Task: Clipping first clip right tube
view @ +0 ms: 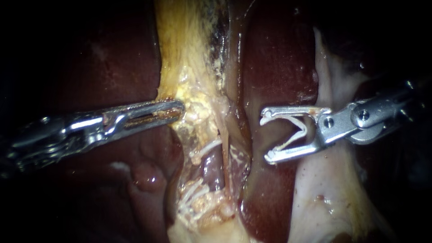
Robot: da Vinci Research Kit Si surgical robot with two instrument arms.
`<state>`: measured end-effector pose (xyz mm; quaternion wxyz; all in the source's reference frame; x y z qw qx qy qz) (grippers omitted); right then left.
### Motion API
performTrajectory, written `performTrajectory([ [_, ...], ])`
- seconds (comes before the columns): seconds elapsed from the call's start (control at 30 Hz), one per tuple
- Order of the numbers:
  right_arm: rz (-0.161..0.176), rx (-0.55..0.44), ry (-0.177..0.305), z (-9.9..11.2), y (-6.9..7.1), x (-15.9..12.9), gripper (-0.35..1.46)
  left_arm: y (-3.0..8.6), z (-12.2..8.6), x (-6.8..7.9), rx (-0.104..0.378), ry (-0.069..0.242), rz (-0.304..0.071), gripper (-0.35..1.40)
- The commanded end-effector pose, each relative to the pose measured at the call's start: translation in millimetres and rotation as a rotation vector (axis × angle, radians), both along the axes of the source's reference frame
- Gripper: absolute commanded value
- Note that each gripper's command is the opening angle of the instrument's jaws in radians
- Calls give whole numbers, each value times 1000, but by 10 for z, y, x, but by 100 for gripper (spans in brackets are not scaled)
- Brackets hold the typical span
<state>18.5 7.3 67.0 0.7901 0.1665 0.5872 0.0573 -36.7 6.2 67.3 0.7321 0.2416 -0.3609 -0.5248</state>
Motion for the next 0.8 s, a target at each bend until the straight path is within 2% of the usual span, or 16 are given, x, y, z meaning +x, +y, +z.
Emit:
performTrajectory([
  [0.03, -4, 1, 2, 0, 0, 1, 60, 0, -2, 1, 0, -1, 1, -35],
  [0.13, -14, 33, 9, 5, -6, 5, 60, 2, -13, 5, 7, -5, 5, -35],
  [0.27, -22, 131, 7, 21, -25, 21, 60, 10, -38, 19, 9, 4, -4, -35],
  [0.43, -39, 266, -3, 59, -61, 55, 60, 19, -62, 37, 9, 17, -16, -35],
  [0.57, -52, 317, -11, 91, -84, 76, 60, 26, -80, 44, 11, 26, -25, -35],
  [0.67, -62, 326, -21, 111, -92, 85, 60, 26, -91, 46, 10, 26, -22, -35],
  [0.8, -66, 331, -35, 126, -92, 88, 60, 24, -105, 45, 4, 28, -18, -35],
])
